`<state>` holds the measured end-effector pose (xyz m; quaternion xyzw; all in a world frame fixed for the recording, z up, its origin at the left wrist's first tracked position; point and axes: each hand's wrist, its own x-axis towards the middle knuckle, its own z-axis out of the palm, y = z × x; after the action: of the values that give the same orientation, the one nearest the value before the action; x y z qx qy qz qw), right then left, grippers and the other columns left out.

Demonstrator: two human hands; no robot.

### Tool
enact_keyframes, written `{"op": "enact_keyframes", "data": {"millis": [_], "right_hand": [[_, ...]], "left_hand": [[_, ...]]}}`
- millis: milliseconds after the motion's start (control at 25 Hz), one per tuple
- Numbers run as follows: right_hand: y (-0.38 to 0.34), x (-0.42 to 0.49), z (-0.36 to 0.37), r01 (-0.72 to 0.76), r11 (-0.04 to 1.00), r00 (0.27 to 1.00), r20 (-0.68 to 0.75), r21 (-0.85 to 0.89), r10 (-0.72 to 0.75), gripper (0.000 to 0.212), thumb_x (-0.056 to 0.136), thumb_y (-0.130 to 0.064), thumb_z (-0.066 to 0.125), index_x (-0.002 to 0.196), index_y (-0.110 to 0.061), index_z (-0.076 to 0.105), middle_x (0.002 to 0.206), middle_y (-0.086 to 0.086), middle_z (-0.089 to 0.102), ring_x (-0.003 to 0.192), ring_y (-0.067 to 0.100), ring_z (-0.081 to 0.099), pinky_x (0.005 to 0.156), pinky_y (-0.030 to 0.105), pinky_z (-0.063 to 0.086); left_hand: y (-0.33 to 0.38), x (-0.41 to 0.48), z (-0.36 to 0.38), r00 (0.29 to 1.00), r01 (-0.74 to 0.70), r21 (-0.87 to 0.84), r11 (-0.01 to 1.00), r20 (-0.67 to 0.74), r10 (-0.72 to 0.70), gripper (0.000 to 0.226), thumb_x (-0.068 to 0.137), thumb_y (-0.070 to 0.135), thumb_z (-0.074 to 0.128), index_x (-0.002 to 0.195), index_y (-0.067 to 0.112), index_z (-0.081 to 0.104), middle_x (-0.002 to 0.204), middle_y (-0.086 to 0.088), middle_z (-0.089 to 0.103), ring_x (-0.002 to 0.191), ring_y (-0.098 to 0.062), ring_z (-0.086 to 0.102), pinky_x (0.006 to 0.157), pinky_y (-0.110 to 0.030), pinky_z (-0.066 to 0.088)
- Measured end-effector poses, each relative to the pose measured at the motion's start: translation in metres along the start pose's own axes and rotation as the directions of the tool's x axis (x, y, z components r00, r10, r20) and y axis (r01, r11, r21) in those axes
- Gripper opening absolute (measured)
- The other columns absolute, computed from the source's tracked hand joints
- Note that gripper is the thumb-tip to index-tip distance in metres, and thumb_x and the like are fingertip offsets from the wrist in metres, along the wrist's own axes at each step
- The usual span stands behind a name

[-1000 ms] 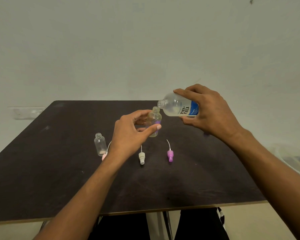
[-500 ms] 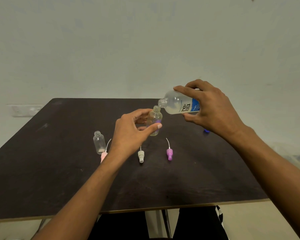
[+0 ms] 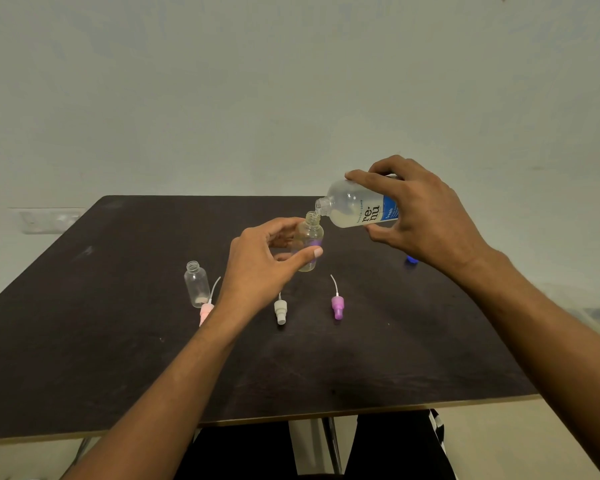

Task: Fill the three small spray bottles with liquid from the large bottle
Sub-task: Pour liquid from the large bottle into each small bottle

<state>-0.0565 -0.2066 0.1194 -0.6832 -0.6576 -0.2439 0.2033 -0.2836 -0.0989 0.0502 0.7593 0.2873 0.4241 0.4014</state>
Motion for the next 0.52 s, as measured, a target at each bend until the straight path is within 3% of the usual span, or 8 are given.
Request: {"op": "enact_keyframes", "data": {"millis": [520], "right_hand": [[0.0021, -0.0017, -0.0030, 0.012, 1.000, 1.000, -0.008, -0.018, -0.012, 0.075, 0.081, -0.024, 0.085, 0.148, -0.035, 0.056, 0.131, 0.001, 0.056, 0.116, 0.022, 0.059, 0.086, 0.041, 0.059]], "left_hand": [[0.0015, -0.0001, 0.0027, 1.000, -0.006, 0.008, 1.000, 0.009, 0.005, 0.049, 0.077, 0.037, 0.090, 0.123, 0.032, 0.074, 0.107, 0.018, 0.077, 0.100, 0.005, 0.072, 0.087, -0.017, 0.060]]}}
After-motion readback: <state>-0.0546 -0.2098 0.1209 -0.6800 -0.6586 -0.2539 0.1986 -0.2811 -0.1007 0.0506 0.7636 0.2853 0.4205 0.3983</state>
